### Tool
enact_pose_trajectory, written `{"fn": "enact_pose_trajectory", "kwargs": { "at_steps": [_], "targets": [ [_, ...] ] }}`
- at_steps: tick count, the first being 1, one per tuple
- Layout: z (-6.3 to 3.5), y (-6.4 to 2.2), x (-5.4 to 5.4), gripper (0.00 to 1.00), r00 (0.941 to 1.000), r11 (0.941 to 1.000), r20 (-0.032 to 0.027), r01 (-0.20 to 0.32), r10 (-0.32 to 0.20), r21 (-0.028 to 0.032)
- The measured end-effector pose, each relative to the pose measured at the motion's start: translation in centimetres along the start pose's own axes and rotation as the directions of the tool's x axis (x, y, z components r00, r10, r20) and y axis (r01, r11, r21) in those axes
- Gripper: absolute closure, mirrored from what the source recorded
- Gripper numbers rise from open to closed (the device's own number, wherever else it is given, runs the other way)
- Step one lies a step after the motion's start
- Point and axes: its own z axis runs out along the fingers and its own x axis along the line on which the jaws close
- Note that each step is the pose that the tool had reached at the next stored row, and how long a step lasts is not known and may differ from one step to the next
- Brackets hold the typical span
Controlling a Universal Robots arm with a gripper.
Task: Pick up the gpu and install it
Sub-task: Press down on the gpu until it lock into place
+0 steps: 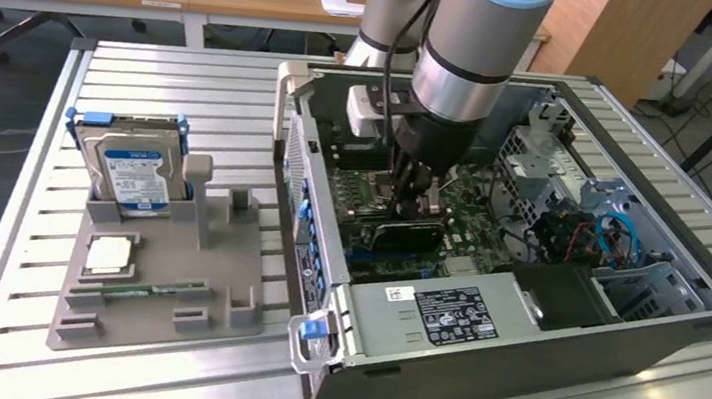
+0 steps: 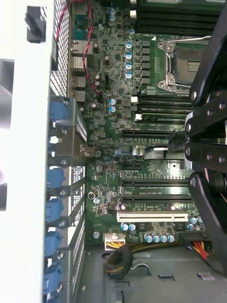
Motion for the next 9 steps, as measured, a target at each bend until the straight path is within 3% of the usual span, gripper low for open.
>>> {"fn": "enact_pose_trajectory", "kwargs": {
  "at_steps": [9],
  "targets": [
    [-1.96, -0.01, -0.1, 0.9, 1.0, 1.0, -0.0001, 0.0, 0.0, 0.0]
  ]
}}
